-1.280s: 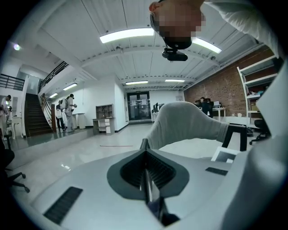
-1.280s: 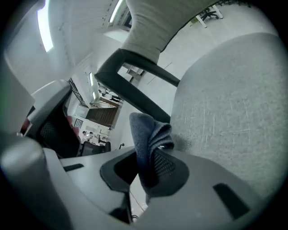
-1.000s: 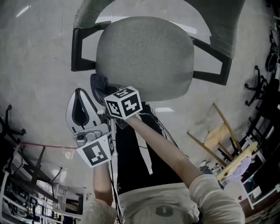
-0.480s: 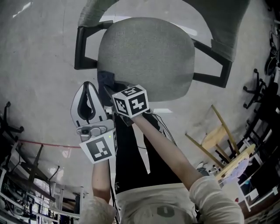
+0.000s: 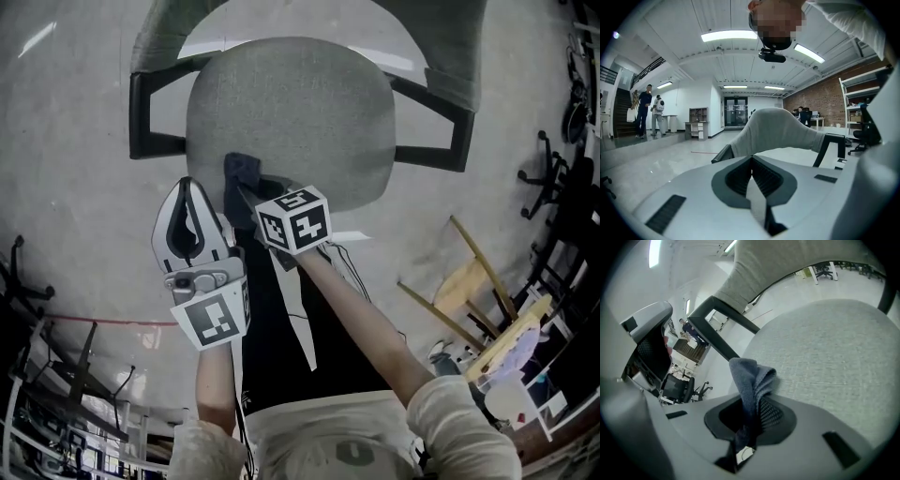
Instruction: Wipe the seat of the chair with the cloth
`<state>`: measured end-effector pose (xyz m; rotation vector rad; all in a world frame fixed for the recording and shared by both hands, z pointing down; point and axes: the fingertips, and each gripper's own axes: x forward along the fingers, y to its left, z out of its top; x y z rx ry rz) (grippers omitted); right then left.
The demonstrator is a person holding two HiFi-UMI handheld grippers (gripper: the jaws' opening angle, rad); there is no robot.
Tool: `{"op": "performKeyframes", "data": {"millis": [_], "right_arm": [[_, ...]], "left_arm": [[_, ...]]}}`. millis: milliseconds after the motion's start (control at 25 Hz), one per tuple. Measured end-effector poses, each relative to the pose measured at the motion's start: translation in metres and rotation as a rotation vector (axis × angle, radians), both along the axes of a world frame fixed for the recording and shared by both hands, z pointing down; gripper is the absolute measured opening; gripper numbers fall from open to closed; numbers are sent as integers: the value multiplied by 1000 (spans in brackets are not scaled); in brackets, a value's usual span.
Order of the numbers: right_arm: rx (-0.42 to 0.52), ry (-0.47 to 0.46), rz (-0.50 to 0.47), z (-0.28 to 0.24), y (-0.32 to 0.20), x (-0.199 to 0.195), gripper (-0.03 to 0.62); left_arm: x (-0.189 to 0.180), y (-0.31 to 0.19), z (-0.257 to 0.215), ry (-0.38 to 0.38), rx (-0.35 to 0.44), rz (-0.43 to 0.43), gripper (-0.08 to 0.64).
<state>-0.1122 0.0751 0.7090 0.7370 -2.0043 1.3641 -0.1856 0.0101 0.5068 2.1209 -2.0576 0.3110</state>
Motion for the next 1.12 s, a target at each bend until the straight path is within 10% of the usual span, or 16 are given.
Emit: {"op": "performKeyframes", "data": {"millis": [1120], "right_arm": [[120, 350, 121, 1, -9, 264, 58]], "left_arm": [[124, -33, -17, -7, 26, 215, 15]]}}
